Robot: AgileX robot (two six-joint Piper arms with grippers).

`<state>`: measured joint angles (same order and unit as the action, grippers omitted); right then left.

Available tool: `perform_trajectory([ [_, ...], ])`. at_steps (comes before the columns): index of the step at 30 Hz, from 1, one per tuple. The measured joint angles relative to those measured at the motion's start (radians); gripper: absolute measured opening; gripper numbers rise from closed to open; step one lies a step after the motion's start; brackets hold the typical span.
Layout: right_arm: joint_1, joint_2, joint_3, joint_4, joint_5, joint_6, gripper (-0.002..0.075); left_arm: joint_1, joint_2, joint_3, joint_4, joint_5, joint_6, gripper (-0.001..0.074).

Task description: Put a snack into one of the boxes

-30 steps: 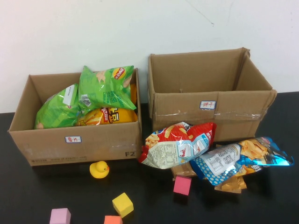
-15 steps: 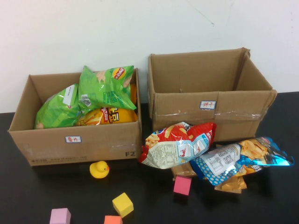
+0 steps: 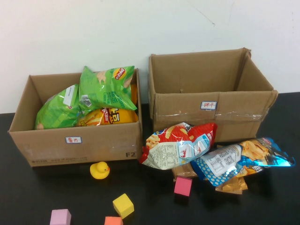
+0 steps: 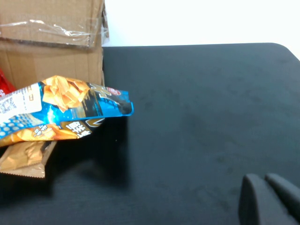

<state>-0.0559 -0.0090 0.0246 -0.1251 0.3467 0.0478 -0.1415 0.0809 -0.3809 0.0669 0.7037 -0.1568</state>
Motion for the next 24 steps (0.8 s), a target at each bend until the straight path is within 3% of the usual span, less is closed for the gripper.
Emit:
perform_trajectory([
  [9,0.0,0.0,0.0,0.0,0.0,0.002,-0.0001,0.0,0.0,0.002,0.002,-0.005,0.007,-0.0001],
  [13,0.0,0.0,0.0,0.0,0.0,0.002,-0.0001,0.0,-0.015,0.06,0.092,-0.091,0.163,-0.0001],
  [17,0.0,0.0,0.0,0.0,0.002,0.002,-0.0001,0.01,-0.069,0.167,0.05,-0.172,0.268,-0.0001],
  [21,0.0,0.0,0.0,0.0,0.002,0.003,-0.0001,0.063,-0.092,0.278,-0.067,-0.238,0.285,-0.0001],
  [24,0.0,0.0,0.0,-0.002,0.002,0.003,-0.0001,0.156,-0.092,0.365,-0.136,-0.387,0.22,-0.0001],
])
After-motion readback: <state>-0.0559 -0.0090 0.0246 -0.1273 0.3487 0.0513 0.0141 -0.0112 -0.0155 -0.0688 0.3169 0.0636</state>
